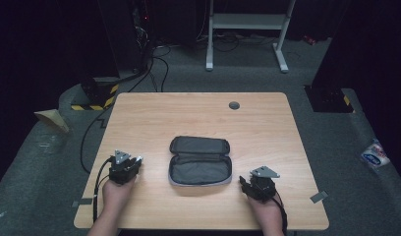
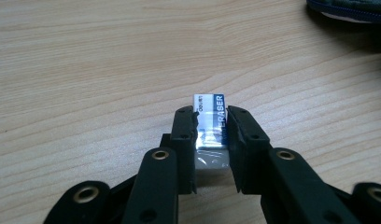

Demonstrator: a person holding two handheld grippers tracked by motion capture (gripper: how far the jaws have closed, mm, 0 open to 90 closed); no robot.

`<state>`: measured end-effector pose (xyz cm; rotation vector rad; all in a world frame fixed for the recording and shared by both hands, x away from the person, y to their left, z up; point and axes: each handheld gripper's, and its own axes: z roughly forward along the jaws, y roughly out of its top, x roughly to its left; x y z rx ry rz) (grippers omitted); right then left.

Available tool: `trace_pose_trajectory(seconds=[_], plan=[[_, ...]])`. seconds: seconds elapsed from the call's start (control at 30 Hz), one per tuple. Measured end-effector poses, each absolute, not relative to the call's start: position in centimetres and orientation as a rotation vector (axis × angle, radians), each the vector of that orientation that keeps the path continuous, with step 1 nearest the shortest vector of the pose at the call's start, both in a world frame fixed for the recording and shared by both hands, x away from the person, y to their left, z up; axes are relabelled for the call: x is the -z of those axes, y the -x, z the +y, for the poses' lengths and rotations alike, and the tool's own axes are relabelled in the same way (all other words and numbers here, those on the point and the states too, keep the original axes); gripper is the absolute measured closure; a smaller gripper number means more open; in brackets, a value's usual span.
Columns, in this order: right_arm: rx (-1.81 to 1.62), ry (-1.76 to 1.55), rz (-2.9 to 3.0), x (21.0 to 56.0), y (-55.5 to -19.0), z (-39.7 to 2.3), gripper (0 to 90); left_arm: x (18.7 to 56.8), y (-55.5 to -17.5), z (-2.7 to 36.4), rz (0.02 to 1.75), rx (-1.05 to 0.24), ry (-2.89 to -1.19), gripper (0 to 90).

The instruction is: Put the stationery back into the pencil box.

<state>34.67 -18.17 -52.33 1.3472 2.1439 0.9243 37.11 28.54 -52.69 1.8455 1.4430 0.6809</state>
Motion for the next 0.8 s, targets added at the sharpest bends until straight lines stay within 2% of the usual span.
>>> trace_pose_trajectory(seconds=[0.8], plan=[[-0.925,-1.347,2.143,52.3,-34.7,-18.2,46.0,50.9,-35.7,28.0,1.341,-0.708,-1.789,73.0]])
